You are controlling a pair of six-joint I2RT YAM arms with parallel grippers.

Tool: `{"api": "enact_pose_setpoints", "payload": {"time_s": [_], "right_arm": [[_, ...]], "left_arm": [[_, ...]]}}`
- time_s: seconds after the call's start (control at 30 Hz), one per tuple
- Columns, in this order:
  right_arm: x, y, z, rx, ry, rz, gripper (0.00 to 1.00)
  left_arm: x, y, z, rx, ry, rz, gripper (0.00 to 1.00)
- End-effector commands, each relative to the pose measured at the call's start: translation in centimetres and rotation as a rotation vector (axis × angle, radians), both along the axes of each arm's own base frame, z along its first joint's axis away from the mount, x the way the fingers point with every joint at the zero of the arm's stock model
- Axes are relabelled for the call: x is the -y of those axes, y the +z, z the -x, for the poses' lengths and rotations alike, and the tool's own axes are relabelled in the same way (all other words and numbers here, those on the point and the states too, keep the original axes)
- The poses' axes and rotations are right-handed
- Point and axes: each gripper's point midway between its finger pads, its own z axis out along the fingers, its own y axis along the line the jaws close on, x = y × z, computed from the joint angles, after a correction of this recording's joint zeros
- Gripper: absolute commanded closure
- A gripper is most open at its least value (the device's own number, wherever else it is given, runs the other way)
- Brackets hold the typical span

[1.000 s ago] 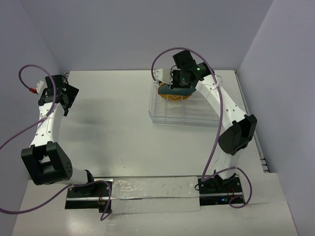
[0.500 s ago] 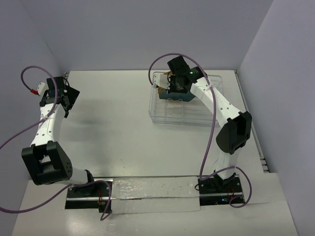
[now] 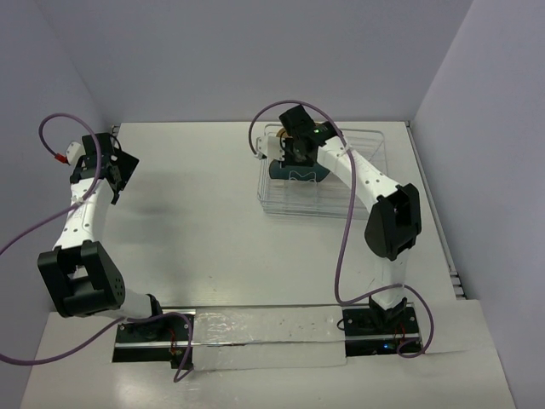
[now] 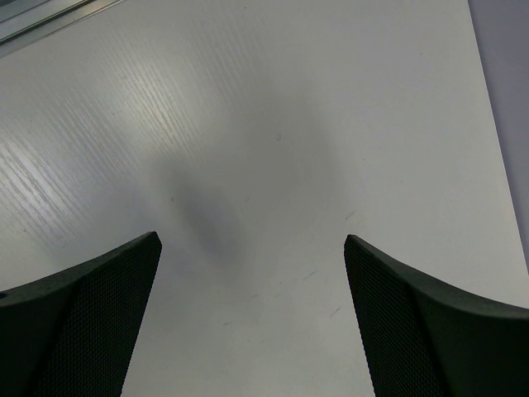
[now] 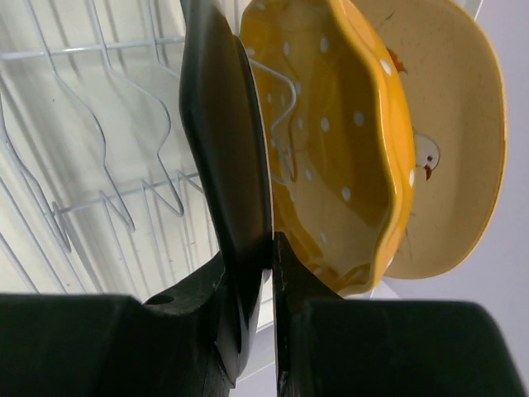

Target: Load the plates into the dish rack

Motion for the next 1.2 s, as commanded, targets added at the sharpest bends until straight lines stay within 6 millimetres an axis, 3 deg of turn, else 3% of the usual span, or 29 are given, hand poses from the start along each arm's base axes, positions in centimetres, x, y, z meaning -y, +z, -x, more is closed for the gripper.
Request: {"api": "enact_pose_setpoints", "payload": {"time_s": [0.0, 0.13, 0.27, 0.47, 0.6, 0.83, 1.0, 1.17], "right_arm": [[-1.2, 2.5, -2.1, 0.130, 0.018, -0.037, 0.83], [-1.3, 2.1, -1.9, 0.131, 0.023, -0.022, 0.44], [-1.7, 2.9, -1.9, 0.145, 0.024, -0.043, 0.26], [-1.8, 4.1, -1.4, 0.158, 0.038, -0.073, 0.16], [-2.6, 4.7, 0.1, 0.142, 0.082, -0.104, 0.03], [-2.6, 6.6, 2.0, 0.155, 0.089, -0.146, 0.00], [-2.2, 10.7, 4.1, 0.218, 0.111, -0.222, 0.00], [-1.0, 15.5, 8.7, 0.294, 0.174, -0.339, 0.00]], "left_arm": [[-0.4, 0.6, -1.1, 0.032, -0.013, -0.025, 0.01], [-0.3, 0.6, -1.4, 0.035, -0.028, -0.025, 0.01], [-0.1, 0.6, -1.5, 0.038, -0.039, -0.020, 0.01], [0.1, 0.9, -1.4, 0.052, -0.048, -0.014, 0.01], [0.3, 1.1, -1.3, 0.063, -0.053, -0.009, 0.01], [0.8, 1.2, -0.9, 0.077, -0.063, 0.007, 0.01], [1.0, 1.8, -0.2, 0.095, -0.064, 0.007, 0.01], [0.7, 2.8, 0.8, 0.096, -0.035, -0.006, 0.01]]}}
